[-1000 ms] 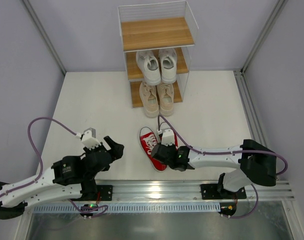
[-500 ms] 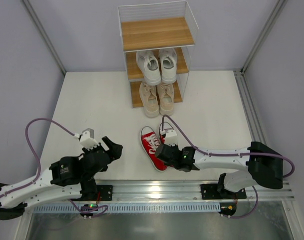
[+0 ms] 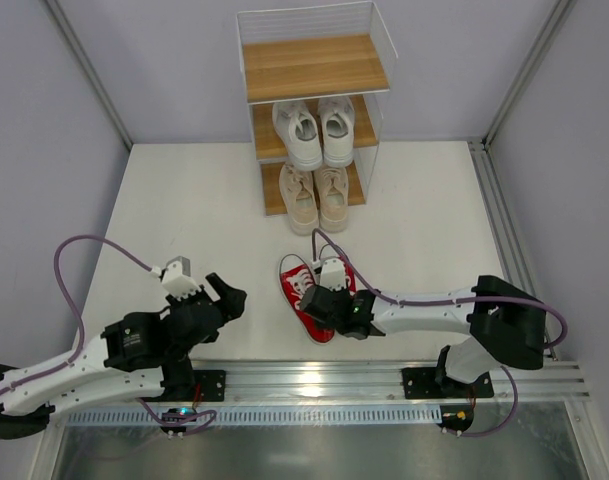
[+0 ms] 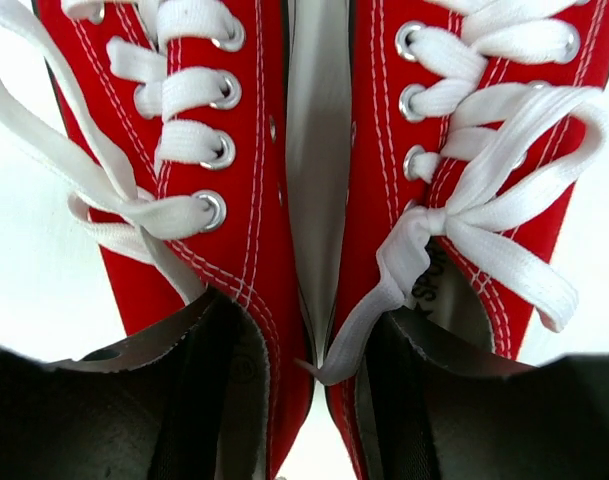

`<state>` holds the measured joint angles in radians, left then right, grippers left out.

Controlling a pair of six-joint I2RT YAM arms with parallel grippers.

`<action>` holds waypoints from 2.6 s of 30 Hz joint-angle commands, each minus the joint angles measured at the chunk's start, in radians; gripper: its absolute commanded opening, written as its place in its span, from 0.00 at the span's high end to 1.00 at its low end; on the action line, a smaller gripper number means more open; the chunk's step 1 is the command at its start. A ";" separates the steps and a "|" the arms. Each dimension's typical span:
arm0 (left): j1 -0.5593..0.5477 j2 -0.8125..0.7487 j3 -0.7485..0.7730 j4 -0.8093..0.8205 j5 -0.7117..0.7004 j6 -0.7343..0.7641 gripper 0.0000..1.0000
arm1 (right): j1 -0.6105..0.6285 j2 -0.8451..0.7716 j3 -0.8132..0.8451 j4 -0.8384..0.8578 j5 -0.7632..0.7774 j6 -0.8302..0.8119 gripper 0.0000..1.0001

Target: Place and organize the shoes onto the shoe shelf

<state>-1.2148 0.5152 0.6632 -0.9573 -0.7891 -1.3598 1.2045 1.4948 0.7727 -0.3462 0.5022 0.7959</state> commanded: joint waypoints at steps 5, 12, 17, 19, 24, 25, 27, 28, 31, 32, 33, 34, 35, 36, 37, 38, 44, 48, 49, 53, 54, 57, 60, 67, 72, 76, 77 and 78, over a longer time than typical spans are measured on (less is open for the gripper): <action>0.003 -0.021 -0.002 -0.006 -0.027 -0.021 0.20 | -0.029 -0.034 0.028 0.055 0.107 0.012 0.48; 0.003 -0.020 -0.011 0.002 -0.024 -0.021 0.20 | -0.063 -0.034 0.002 0.114 0.127 -0.001 0.57; 0.003 -0.027 -0.014 -0.001 -0.022 -0.019 0.20 | -0.068 -0.019 -0.015 0.185 0.134 -0.004 0.58; 0.003 -0.029 -0.014 -0.001 -0.024 -0.018 0.20 | -0.068 -0.007 -0.018 0.203 0.139 -0.004 0.67; 0.004 -0.035 -0.010 -0.003 -0.024 -0.013 0.20 | -0.077 0.033 -0.018 0.220 0.113 -0.014 0.96; 0.003 -0.034 -0.008 -0.008 -0.022 -0.012 0.20 | -0.076 0.033 -0.019 0.219 0.105 -0.014 0.96; 0.003 -0.038 -0.007 -0.011 -0.022 -0.010 0.21 | -0.074 0.019 -0.026 0.210 0.095 -0.018 0.96; 0.003 -0.043 -0.007 -0.012 -0.021 -0.009 0.20 | -0.074 -0.010 -0.036 0.194 0.090 -0.023 0.96; 0.003 -0.056 -0.007 -0.014 -0.022 -0.001 0.20 | -0.072 -0.109 -0.056 0.152 0.082 -0.053 0.96; 0.003 -0.060 -0.007 -0.009 -0.024 0.002 0.20 | -0.071 -0.138 -0.061 0.141 0.078 -0.067 0.96; 0.003 -0.066 -0.008 -0.006 -0.025 0.005 0.20 | -0.071 -0.174 -0.062 0.127 0.076 -0.099 0.96; 0.004 -0.070 -0.008 -0.003 -0.027 0.016 0.20 | -0.071 -0.207 -0.056 0.096 0.072 -0.118 0.96; 0.003 -0.072 -0.008 0.003 -0.030 0.021 0.21 | -0.069 -0.272 -0.049 0.082 0.065 -0.138 0.96; 0.003 -0.073 -0.010 0.011 -0.032 0.022 0.20 | -0.069 -0.300 -0.038 0.066 0.065 -0.164 0.96; 0.003 -0.073 -0.010 0.017 -0.033 0.027 0.20 | -0.069 -0.323 -0.006 0.021 0.067 -0.197 0.96; 0.003 -0.073 -0.010 0.022 -0.033 0.031 0.20 | -0.069 -0.349 0.016 -0.002 0.076 -0.219 0.96; 0.004 -0.050 -0.002 0.049 -0.029 0.057 0.20 | -0.071 -0.469 0.239 -0.123 0.133 -0.398 0.96; 0.003 -0.043 0.007 0.055 -0.032 0.077 0.20 | -0.069 -0.482 0.445 -0.134 0.183 -0.538 0.96; 0.003 -0.043 0.009 0.055 -0.033 0.079 0.20 | -0.068 -0.476 0.477 -0.125 0.194 -0.569 0.96; 0.004 -0.044 0.006 0.068 -0.032 0.096 0.20 | -0.069 -0.404 0.644 -0.048 0.262 -0.740 0.96; 0.003 -0.046 0.006 0.071 -0.030 0.097 0.20 | -0.069 -0.380 0.675 -0.022 0.274 -0.823 0.96; 0.003 -0.046 0.009 0.072 -0.024 0.105 0.20 | -0.086 -0.273 0.810 0.078 0.338 -0.923 0.96; 0.003 -0.053 0.015 0.066 -0.006 0.111 0.20 | -0.121 -0.151 0.983 0.171 0.357 -1.020 0.96; 0.004 -0.112 0.016 0.025 0.045 0.100 0.21 | -0.322 0.140 1.342 0.188 0.314 -1.034 0.96; 0.003 -0.179 -0.005 -0.030 0.057 0.065 0.22 | -0.367 0.318 1.615 0.211 0.263 -1.077 0.96; 0.004 -0.234 -0.008 -0.063 0.053 0.050 0.23 | -0.394 0.347 1.637 0.259 0.237 -1.074 0.96; 0.004 -0.244 -0.008 -0.073 0.051 0.051 0.23 | -0.410 0.349 1.640 0.260 0.227 -1.064 0.96; 0.004 -0.253 -0.007 -0.080 0.048 0.048 0.23 | -0.417 0.351 1.643 0.263 0.216 -1.049 0.96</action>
<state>-1.2148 0.2852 0.6559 -0.9943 -0.7235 -1.2915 0.8013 1.9202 2.2990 -0.3378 0.7509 -0.2348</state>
